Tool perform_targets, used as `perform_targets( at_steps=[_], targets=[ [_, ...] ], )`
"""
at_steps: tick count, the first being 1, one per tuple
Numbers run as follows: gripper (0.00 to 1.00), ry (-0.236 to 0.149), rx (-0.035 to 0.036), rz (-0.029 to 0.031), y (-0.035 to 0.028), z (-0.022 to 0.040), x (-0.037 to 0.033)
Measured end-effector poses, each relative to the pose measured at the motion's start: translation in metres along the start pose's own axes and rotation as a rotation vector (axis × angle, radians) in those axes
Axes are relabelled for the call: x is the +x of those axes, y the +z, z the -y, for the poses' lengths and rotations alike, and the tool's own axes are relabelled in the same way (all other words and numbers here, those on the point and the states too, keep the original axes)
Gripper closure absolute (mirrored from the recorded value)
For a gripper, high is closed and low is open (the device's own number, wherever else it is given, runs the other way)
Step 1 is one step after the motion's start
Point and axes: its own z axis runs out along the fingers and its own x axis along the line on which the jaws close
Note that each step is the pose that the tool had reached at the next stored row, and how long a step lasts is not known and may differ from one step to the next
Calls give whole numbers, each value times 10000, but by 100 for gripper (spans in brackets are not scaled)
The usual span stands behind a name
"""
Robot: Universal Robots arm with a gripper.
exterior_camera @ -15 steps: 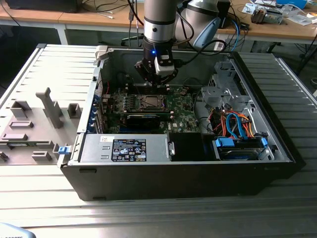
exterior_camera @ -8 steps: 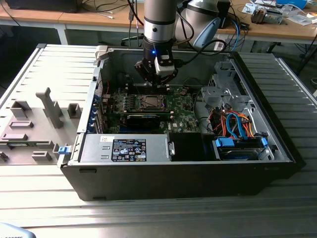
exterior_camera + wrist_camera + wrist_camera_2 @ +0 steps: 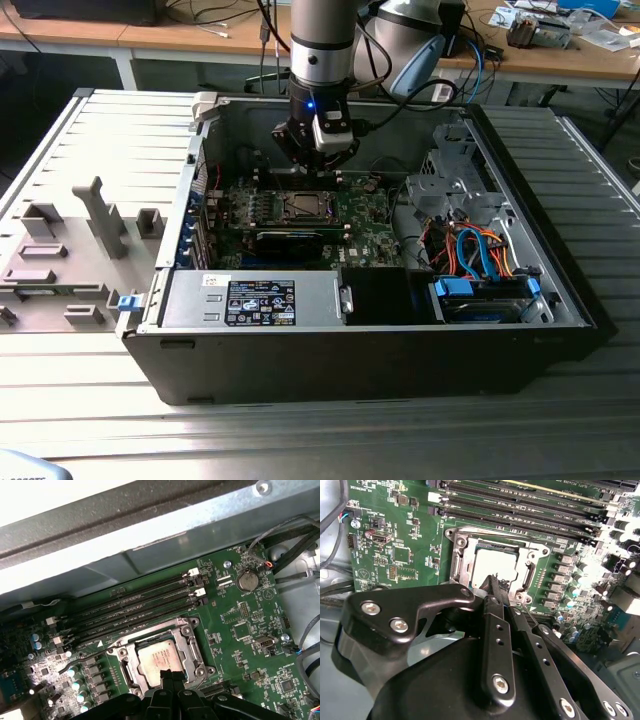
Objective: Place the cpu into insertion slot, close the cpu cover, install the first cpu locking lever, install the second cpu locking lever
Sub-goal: 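Install the first cpu locking lever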
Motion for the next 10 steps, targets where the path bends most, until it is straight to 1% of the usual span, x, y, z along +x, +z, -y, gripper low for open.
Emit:
perform_targets(
  at_steps=[10],
  targets=[
    [89, -82, -2, 3, 0, 0, 0]
  ],
)
